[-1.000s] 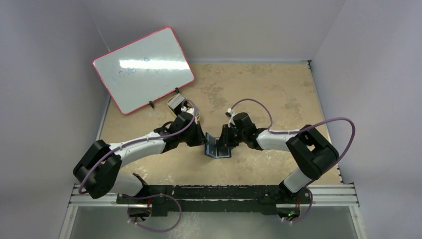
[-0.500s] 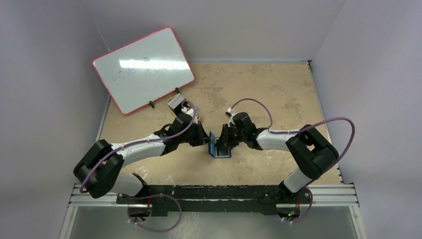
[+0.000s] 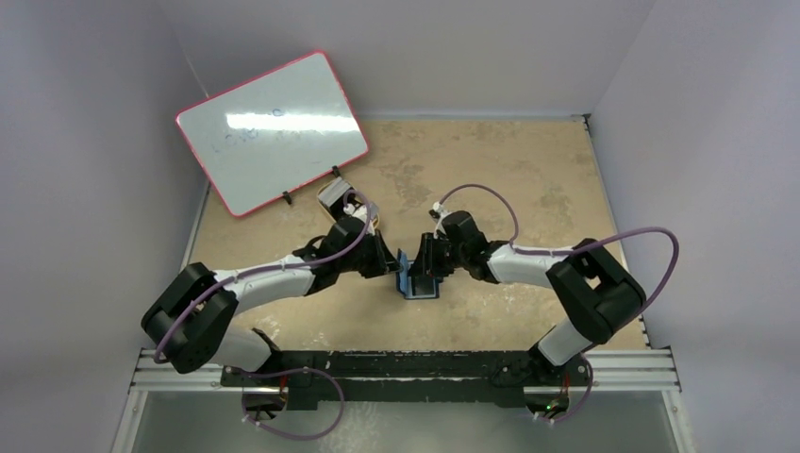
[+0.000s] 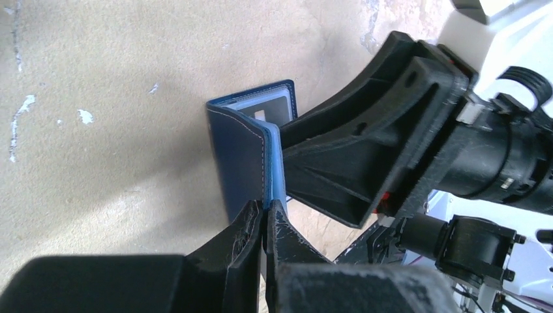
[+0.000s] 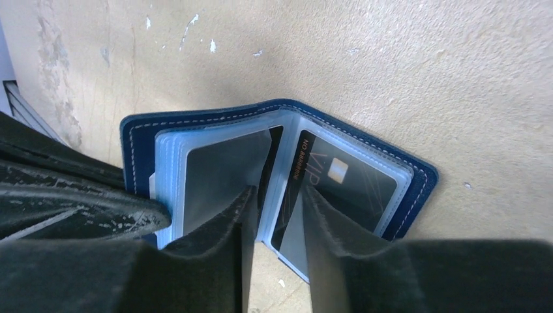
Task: Put the credit cards into the card holder
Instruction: Insert the credit card into the card holder, then turn over the card slot in the card holder.
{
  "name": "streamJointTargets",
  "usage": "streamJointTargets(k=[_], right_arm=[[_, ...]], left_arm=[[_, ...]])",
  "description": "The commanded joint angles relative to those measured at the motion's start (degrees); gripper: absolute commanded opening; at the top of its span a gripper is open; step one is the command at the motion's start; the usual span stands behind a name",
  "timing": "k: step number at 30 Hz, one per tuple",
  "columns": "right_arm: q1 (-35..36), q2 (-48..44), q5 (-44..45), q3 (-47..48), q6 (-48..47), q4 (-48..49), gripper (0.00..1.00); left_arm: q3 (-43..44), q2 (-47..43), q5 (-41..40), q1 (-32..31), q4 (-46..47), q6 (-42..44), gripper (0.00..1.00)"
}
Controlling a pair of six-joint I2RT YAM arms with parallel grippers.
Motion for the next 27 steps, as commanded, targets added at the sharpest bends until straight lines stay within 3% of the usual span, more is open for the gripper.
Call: streamJointTargets(k=[1,4,10,15,23,27], right_arm=[[0.2,-4.8,4.1,3.3,-0.5,-4.8,0.4],[0.2,-7.4,5.3,4.3,-0.3,-7.6,0.49],[1.4,-10.3,5.3,5.2,1.6,-8.3,0.62],[1.8,-10.1,6.1,6.5,1.6,-8.9,0.67],[2.0,-8.8,7.9,5.7,1.3,-8.8,0.67],[2.0,-5.9,7.9,5.0,0.9,-7.0,0.58]], left_arm=[[4.1,-1.7,-4.6,-0.4,-8.5,0.8,0.0],[6.3,-3.1,-8.8,-0.4,-14.5,1.7,0.0],[8.8,-3.4,-10.2,-0.6,-17.4,1.5,0.0],[12.4,-2.3,-11.4,-1.1,-20.7,2.6,0.0],[21.5,1.5,-16.2,-3.4,-33.1,8.2,0.0],[26.2,4.2,-20.8,-4.7,-39.7,10.3,0.0]])
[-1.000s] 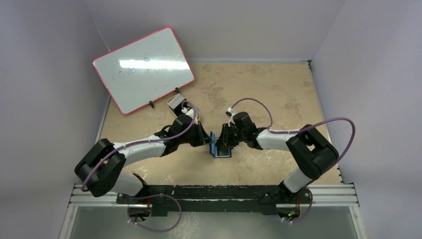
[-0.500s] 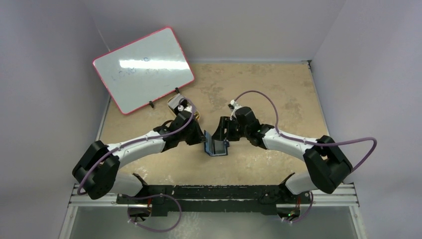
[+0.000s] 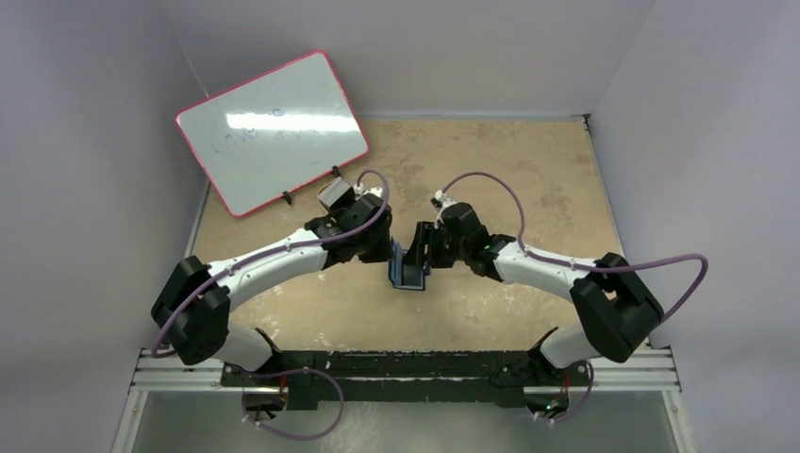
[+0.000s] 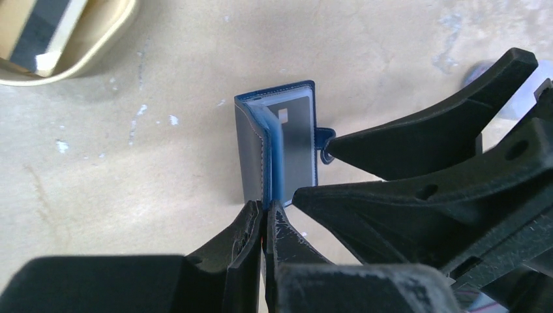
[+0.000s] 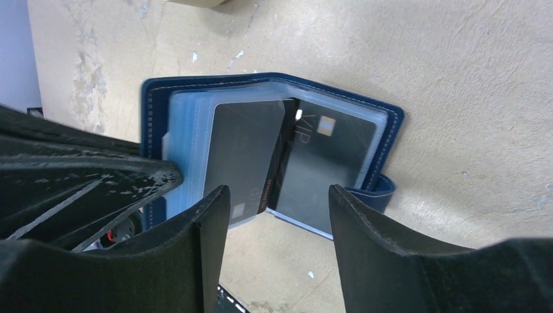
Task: Put the credit cards into the card holder
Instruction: Turn over the card slot in the card holder.
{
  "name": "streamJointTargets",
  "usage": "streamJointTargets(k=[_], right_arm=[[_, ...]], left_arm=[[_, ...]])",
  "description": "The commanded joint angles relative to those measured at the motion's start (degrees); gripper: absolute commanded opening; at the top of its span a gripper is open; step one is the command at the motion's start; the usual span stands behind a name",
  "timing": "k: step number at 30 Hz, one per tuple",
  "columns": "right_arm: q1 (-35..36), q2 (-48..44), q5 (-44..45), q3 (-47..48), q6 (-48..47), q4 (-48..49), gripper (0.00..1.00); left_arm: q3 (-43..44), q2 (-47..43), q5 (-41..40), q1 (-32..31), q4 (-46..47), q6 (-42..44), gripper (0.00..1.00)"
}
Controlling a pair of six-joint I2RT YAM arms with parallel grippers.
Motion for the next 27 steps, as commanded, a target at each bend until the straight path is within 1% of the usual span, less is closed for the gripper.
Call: streamJointTargets(k=[1,4,5,9,12,15,19,23,26,27], right_arm=[[0.2,3.5,1.5,0.6,-0.6,2.2,0.55],[0.2,6.4,0.5,0.0,-1.0,3.4,0.42],[0.2,7.4,0.1,-0.1,-1.1,3.9,0.39],[0.2,10.1,-0.2,0.0,-1.1,6.2,0.34],[0.2,9.6,-0.1,0.1,-0.7,3.4,0.33],[0.0,6.9,3.6,0.1,-0.5,-0.3,0.34],[-0.6,1.2,8.6,0.8,-1.0,-5.5,0.36],[-0.6,-3.1,12.4,2.7,-1.7,-9.9,0.37],[-0.6,-5.2,13.2,3.9,-2.6,-9.0,0.38],[-0.5,-5.6,11.8,4.0,-3.5,-8.0,0.4]], left_arm=[[6.2,2.7,-6.8,-1.5,-9.0,4.1,0.0],[7.7,4.8,-9.6,-2.6,-12.4,4.4,0.0],[8.1,5.5,-9.8,-2.8,-12.9,4.3,0.0],[8.3,5.4,-8.3,-3.6,-10.8,3.5,0.0],[7.3,5.1,-7.8,-3.6,-9.0,2.8,0.0],[3.8,3.0,-7.2,-3.3,-4.4,1.6,0.0],[-3.2,0.2,-0.4,-0.4,5.6,-2.2,0.0],[-8.2,-1.8,3.7,2.1,12.5,-5.0,0.0],[-10.9,-2.8,5.6,3.8,16.2,-6.4,0.0],[-12.1,-3.3,6.6,4.2,17.8,-7.1,0.0]])
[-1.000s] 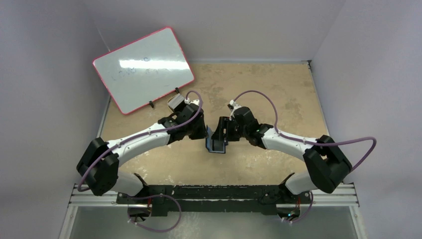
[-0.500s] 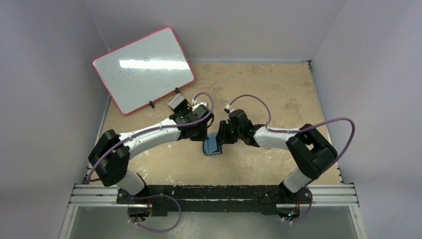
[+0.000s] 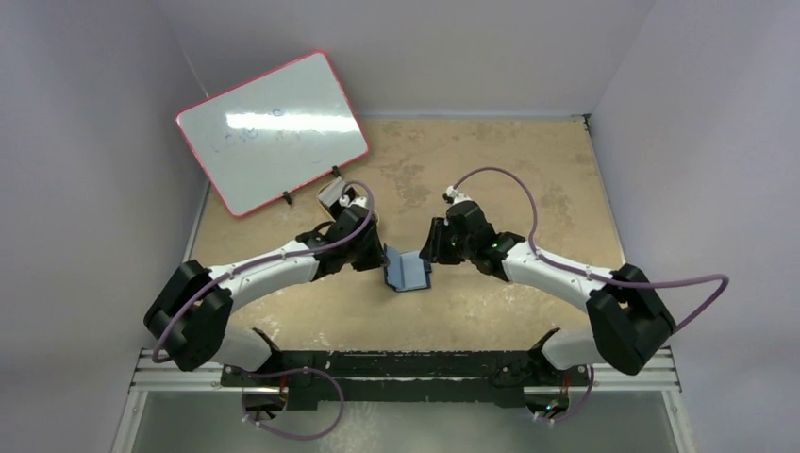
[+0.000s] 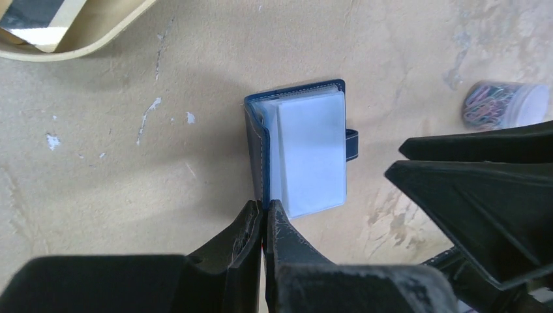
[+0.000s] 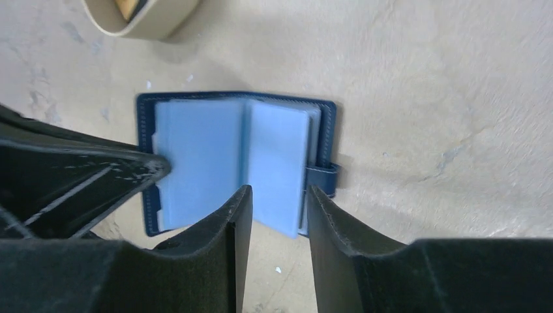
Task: Put the credit cards into the card holder
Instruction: Turn over the card slot in the card holder.
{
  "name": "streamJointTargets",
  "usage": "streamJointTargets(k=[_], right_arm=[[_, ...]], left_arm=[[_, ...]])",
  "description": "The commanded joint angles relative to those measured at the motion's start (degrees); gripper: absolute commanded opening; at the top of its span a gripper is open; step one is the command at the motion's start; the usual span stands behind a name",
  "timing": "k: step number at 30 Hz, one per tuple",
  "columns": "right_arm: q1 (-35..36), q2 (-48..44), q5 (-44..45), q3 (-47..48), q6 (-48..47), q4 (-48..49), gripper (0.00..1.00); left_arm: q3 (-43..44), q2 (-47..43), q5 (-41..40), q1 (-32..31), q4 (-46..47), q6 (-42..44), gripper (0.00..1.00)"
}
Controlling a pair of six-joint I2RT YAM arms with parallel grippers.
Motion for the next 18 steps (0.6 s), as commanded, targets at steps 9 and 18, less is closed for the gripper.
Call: streamJointTargets(k=[9,18], right_arm=[[1.5,3.8,-4.5,3.0,-1.1,6.8,0.42],[3.1,10.8,-6.9,5.5,-0.9,7.9,0.46]], left_arm=[[-10.9,-2.7,9.8,4.1,20.9,-7.4,0.03],[-11.7,-5.6,3.0,4.3,13.9,-6.9,0.24]])
